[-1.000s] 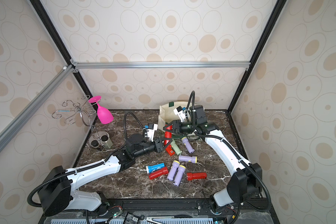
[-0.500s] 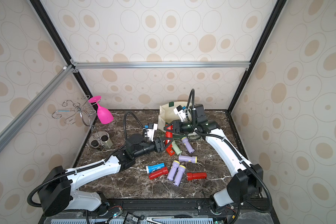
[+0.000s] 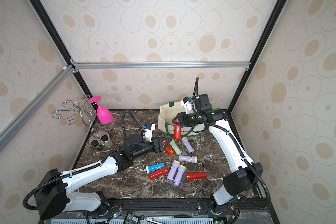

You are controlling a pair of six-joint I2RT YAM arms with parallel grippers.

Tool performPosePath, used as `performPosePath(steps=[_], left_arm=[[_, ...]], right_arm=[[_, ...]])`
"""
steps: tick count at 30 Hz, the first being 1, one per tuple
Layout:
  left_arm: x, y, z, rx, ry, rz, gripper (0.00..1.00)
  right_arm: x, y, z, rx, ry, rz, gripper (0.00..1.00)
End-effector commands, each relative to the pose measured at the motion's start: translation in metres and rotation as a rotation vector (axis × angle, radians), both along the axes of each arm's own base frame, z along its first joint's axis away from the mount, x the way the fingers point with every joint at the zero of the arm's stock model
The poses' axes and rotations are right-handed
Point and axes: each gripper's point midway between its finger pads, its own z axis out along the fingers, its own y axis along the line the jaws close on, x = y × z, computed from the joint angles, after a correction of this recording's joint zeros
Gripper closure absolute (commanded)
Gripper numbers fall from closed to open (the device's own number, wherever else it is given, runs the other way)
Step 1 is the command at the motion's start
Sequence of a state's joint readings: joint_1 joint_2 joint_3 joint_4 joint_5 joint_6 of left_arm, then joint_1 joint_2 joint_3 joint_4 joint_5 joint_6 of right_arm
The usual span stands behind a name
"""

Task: Put the flashlights into the tote bags
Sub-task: Place the flashlight in the canvas bag.

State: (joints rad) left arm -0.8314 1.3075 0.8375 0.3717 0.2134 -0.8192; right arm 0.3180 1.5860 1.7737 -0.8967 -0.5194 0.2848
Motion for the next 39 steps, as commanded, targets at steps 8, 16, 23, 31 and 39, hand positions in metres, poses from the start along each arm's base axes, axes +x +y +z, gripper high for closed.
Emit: performPosePath(steps=[8,16,23,31,39], left_arm=[[-0.001,0.019,0.003,0.071,-0.02,0.068,0.21],[-0.002,0.021,0.002,0.085,-0.024,0.067,0.21],[0.001,0.015,0.002,0.099,-0.024,0.051,0.21],[0.0,0.014,-0.009,0.138,-0.003,0.043,0.21],[-0.013,0.027,-0.041,0.251,0.046,0.015,0.21]], right_arm=[[0.055,-0.045,0.03,-0.131,-0.03,-0.176,1.0],[0.1,-0.05,0.029,-0.183,-0.077,-0.224,1.0],[0.134,-0.047,0.004,-0.193,-0.125,-0.251,1.0],[0.147,-0.037,-0.054,-0.258,-0.064,-0.193,1.0],[0.15,-0.036,-0.095,-0.324,-0.003,-0.162,1.0]])
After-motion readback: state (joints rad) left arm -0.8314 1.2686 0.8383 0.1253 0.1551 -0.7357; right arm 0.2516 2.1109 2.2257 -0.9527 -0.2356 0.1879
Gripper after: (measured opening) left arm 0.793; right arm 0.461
